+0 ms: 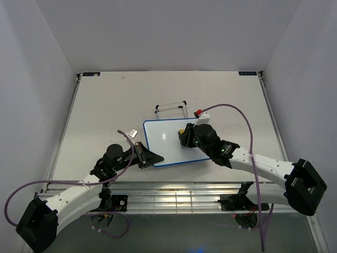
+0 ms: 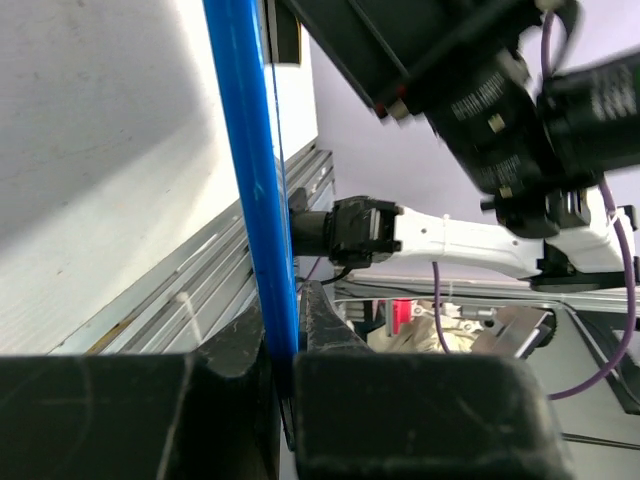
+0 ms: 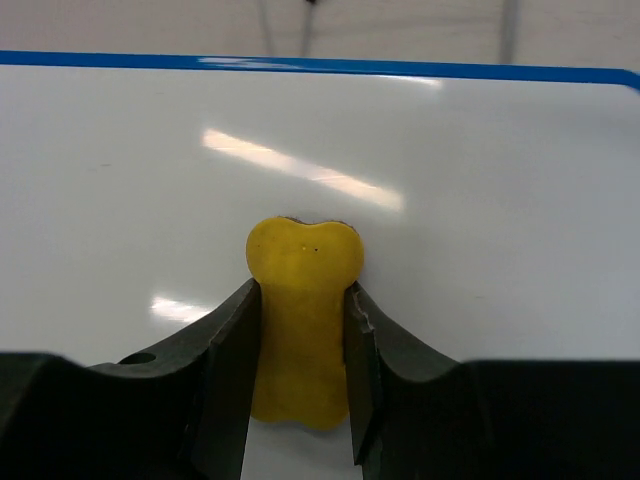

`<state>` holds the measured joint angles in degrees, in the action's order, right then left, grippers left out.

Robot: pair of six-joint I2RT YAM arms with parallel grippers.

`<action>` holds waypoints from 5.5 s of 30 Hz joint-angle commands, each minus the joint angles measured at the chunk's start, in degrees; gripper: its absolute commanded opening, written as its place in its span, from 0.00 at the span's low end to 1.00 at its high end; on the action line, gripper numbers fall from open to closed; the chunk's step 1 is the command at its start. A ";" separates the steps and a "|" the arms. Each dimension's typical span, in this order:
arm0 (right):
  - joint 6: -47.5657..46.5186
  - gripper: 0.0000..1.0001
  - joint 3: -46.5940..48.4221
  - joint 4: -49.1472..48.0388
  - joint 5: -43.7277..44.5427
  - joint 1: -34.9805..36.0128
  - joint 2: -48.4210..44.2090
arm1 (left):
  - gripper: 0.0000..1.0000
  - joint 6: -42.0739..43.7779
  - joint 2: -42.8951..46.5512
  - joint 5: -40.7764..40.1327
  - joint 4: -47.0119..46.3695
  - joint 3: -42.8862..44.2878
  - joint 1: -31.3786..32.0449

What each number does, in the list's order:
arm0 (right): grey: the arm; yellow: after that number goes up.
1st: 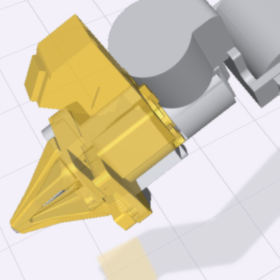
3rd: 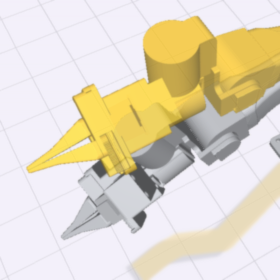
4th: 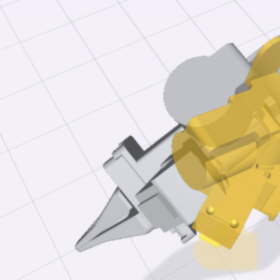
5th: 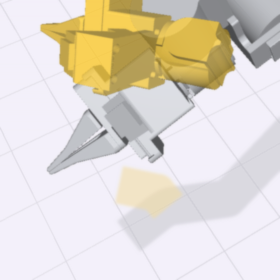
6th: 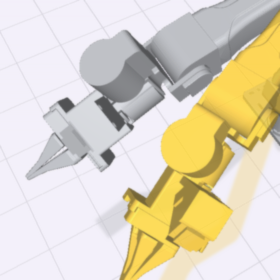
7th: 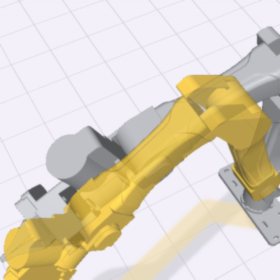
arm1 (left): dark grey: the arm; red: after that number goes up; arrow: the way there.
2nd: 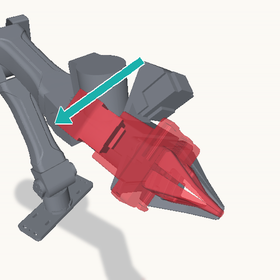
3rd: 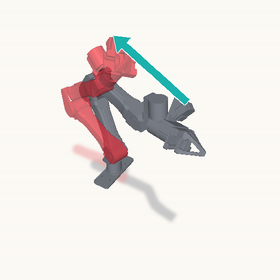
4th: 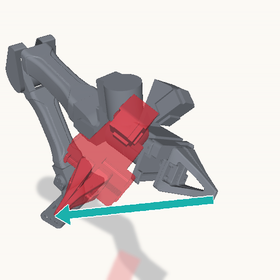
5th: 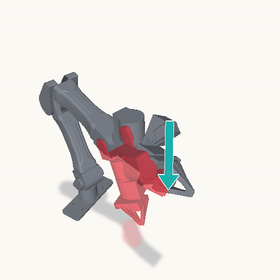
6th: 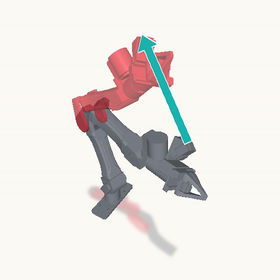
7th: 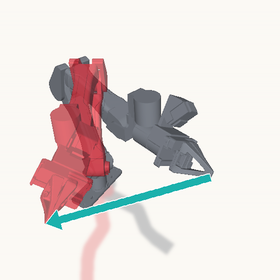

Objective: Erase the whiteboard

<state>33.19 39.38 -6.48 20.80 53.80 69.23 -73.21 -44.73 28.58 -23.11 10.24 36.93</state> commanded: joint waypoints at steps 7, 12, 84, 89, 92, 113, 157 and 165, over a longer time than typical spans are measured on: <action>-1.38 0.08 -9.58 7.19 -13.67 -5.12 -3.23 | 0.00 6.06 5.27 7.89 -17.67 9.97 0.87; 1.70 0.08 -4.93 -1.41 -20.07 5.93 1.68 | 0.00 7.20 3.25 9.30 -17.93 11.64 0.95; -13.68 0.73 -0.44 28.97 -14.02 -51.69 -7.43 | 0.00 30.84 30.05 -19.61 39.72 26.85 0.95; -15.70 0.78 2.98 32.49 -20.08 -51.69 -15.51 | 0.00 31.46 29.79 -16.73 37.80 24.75 0.95; -18.24 0.79 3.60 33.55 -31.65 -51.69 -20.16 | 0.00 31.20 29.44 -14.96 35.87 23.16 0.95; -17.46 0.98 2.02 40.49 -45.87 -51.69 -40.31 | 0.00 46.65 8.79 -7.57 -7.20 14.55 0.95; -20.97 0.90 8.79 46.74 -41.18 -51.69 -44.71 | 0.00 28.90 -41.84 10.54 -72.42 19.46 -23.74; -20.89 0.90 7.74 45.59 -41.01 -51.69 -43.92 | 0.00 28.30 -47.11 9.75 -73.04 25.62 -23.57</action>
<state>12.84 47.42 41.87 -19.66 2.26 24.62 -44.40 -92.25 41.06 -72.05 32.45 13.45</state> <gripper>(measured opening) 0.900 0.144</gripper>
